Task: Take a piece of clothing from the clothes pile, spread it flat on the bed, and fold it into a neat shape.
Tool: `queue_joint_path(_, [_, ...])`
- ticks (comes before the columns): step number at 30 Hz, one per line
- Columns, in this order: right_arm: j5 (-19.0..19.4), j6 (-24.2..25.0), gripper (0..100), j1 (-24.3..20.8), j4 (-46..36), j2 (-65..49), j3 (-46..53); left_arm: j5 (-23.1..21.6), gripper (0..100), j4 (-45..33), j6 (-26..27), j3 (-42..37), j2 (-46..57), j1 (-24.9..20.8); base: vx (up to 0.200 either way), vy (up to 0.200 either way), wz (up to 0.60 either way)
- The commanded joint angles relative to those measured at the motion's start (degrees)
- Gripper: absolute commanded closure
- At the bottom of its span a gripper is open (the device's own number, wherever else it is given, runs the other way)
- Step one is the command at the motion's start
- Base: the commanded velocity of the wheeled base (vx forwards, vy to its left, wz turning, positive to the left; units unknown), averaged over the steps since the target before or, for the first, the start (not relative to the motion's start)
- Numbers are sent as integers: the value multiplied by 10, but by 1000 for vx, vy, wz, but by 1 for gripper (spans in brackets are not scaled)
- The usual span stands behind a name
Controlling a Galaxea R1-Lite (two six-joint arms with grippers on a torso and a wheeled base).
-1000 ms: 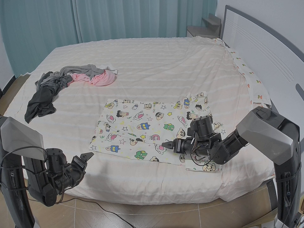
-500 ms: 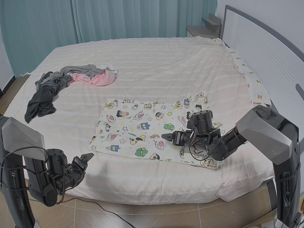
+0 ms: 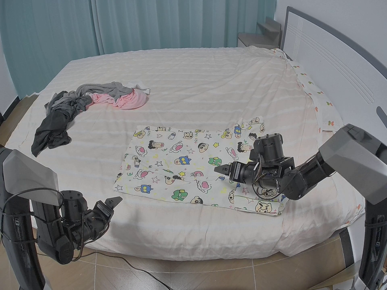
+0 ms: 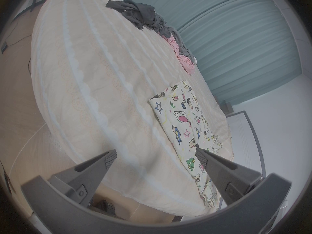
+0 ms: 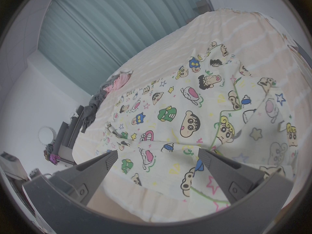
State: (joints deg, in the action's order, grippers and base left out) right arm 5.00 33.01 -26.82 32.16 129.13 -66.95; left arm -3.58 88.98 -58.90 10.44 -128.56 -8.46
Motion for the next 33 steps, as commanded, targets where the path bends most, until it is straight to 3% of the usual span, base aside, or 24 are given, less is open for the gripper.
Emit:
queue_joint_path(1, [-2, 61, 0, -7, 1, -141, 103, 5, 0, 10, 19, -8, 11, -7, 0, 0, 0])
queue_joint_path(2, [-2, 61, 0, -7, 1, -141, 103, 5, 0, 10, 19, -8, 11, -7, 0, 0, 0])
queue_joint_path(5, [-2, 148, 0, 0, 20, -285, 218, 3, 0, 10, 20, -9, 24, -8, 0, 0, 0])
queue_joint_path(8, [12, 190, 0, 3, 34, -375, 270, 10, 0, 10, 20, -9, 28, -13, 0, 0, 0])
queue_joint_path(12, [59, 177, 0, 27, 38, -427, 295, 50, 0, 10, 19, -19, 33, -39, 0, 0, 0])
queue_joint_path(17, [77, 152, 0, 84, 39, -425, 290, 67, 0, 10, 19, -29, 33, -67, 0, 0, 0])
queue_joint_path(22, [106, 140, 0, 127, 40, -411, 285, 127, 0, 10, 18, -21, 29, -103, 0, 0, 0])
queue_joint_path(30, [113, 137, 0, 144, 41, -398, 282, 131, 0, 10, 13, -21, 28, -111, 75, 0, 0])
queue_joint_path(33, [144, 134, 0, 165, 72, -360, 290, 129, 0, 10, 15, -19, 32, -101, 200, 0, 0])
